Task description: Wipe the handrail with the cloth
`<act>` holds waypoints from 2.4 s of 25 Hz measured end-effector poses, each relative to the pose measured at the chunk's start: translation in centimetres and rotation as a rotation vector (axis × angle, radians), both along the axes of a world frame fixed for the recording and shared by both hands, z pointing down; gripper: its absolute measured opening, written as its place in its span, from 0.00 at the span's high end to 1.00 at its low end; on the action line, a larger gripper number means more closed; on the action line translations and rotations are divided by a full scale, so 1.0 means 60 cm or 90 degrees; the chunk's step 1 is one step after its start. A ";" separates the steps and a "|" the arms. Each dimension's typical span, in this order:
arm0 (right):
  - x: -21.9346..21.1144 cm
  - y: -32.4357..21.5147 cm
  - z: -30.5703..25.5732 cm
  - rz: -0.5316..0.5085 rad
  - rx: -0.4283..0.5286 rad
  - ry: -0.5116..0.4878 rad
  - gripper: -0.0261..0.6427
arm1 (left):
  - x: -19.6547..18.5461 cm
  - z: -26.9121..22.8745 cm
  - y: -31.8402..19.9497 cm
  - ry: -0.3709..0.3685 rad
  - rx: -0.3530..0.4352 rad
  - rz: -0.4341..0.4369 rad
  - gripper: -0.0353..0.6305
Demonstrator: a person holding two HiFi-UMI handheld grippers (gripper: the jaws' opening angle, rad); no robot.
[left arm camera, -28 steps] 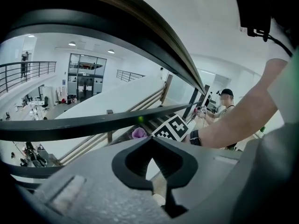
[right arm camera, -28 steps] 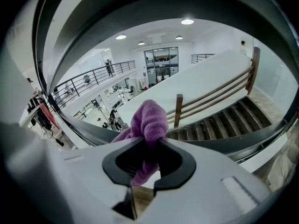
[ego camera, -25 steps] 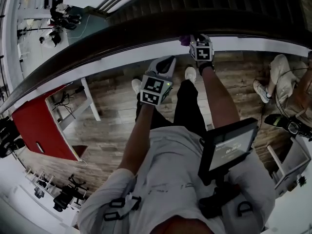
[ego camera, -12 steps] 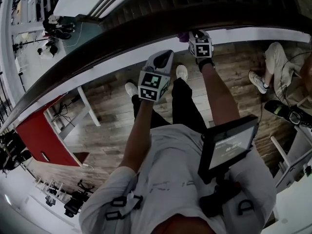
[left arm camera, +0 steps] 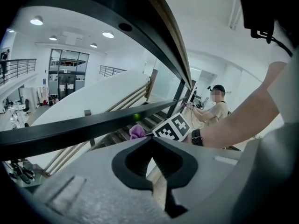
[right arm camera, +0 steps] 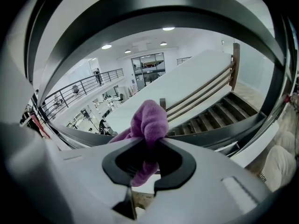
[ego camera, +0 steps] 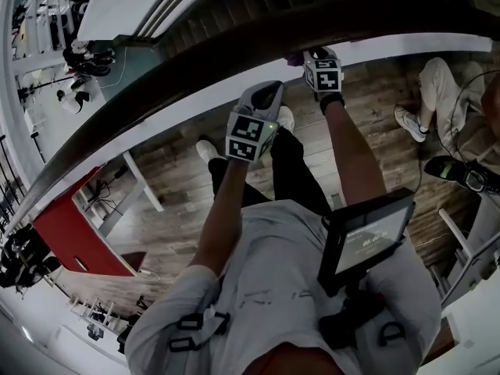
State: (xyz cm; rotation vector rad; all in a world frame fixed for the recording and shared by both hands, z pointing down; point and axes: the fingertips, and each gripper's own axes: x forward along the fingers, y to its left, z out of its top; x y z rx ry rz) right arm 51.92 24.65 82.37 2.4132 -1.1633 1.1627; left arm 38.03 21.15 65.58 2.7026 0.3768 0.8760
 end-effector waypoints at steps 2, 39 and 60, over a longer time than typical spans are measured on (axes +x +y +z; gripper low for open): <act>0.020 0.022 0.001 0.012 -0.002 0.004 0.87 | 0.014 0.000 0.014 0.002 -0.005 0.010 0.95; 0.201 0.345 -0.001 0.217 0.005 0.040 0.88 | 0.104 0.040 0.150 -0.011 -0.003 0.121 0.95; 0.339 0.329 -0.068 0.131 -0.125 0.147 0.88 | 0.120 0.014 0.168 -0.024 -0.001 0.155 0.95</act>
